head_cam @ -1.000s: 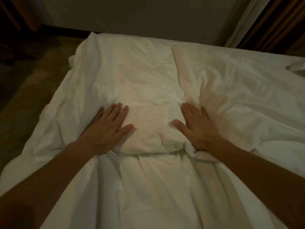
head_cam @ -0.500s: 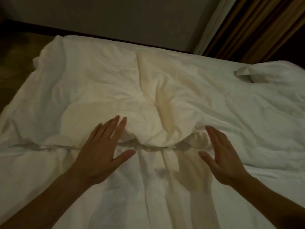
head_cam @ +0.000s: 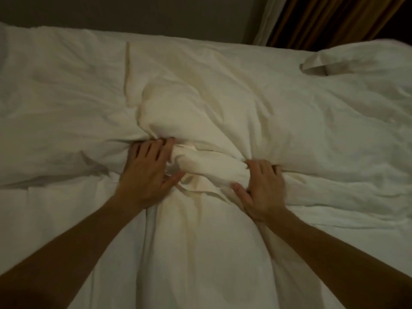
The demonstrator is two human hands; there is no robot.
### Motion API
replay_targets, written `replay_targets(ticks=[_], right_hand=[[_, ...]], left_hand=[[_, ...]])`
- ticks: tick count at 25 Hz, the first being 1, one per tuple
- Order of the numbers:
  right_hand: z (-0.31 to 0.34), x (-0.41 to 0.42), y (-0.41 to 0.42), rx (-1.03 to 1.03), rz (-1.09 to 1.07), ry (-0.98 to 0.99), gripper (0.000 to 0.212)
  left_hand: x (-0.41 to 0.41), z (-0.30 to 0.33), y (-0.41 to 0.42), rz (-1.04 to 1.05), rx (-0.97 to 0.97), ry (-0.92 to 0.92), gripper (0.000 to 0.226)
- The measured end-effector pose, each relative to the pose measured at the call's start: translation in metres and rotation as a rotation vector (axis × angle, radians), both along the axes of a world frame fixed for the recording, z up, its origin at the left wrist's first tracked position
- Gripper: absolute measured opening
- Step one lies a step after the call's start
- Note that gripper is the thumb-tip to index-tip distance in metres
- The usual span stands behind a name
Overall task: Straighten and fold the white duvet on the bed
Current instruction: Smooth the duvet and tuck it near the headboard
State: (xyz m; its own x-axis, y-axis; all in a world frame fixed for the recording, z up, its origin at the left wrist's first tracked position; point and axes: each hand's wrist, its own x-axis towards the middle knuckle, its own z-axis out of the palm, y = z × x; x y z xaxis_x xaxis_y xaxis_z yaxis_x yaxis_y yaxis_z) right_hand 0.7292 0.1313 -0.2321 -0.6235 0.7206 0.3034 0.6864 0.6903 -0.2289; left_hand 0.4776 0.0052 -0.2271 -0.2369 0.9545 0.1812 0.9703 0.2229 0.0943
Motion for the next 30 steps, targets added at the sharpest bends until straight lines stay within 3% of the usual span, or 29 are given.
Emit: replay_targets(ticks=[5, 7, 10, 12, 15, 18, 24, 26, 30], right_hand=[[0.021, 0.018, -0.007, 0.06, 0.015, 0.198, 0.08], [0.029, 0.025, -0.015, 0.09, 0.044, 0.174, 0.083], [0.02, 0.01, -0.029, -0.022, 0.0, 0.0, 0.088], [0.019, -0.019, -0.046, -0.076, 0.032, 0.058, 0.088], [0.033, -0.081, -0.093, -0.062, 0.162, 0.113, 0.094], [0.048, -0.157, -0.148, -0.094, 0.283, 0.141, 0.099], [0.041, -0.284, -0.219, -0.089, 0.346, 0.192, 0.09], [0.03, -0.313, -0.226, -0.048, 0.351, 0.164, 0.087], [0.0, -0.347, -0.211, -0.031, 0.248, -0.018, 0.091]], left_hand=[[-0.011, 0.053, -0.015, -0.078, 0.121, -0.053, 0.074], [-0.02, 0.066, -0.035, -0.124, 0.168, -0.02, 0.071], [-0.019, 0.045, -0.044, -0.168, -0.022, -0.049, 0.079], [-0.02, 0.027, -0.055, -0.202, -0.119, -0.049, 0.081], [-0.052, 0.043, -0.097, -0.228, -0.021, 0.025, 0.073], [-0.104, 0.059, -0.156, -0.11, 0.088, 0.116, 0.069], [-0.208, 0.042, -0.237, 0.344, 0.035, -0.003, 0.075], [-0.235, 0.025, -0.251, 0.36, 0.017, -0.007, 0.077], [-0.296, 0.004, -0.245, 0.187, -0.043, 0.125, 0.08]])
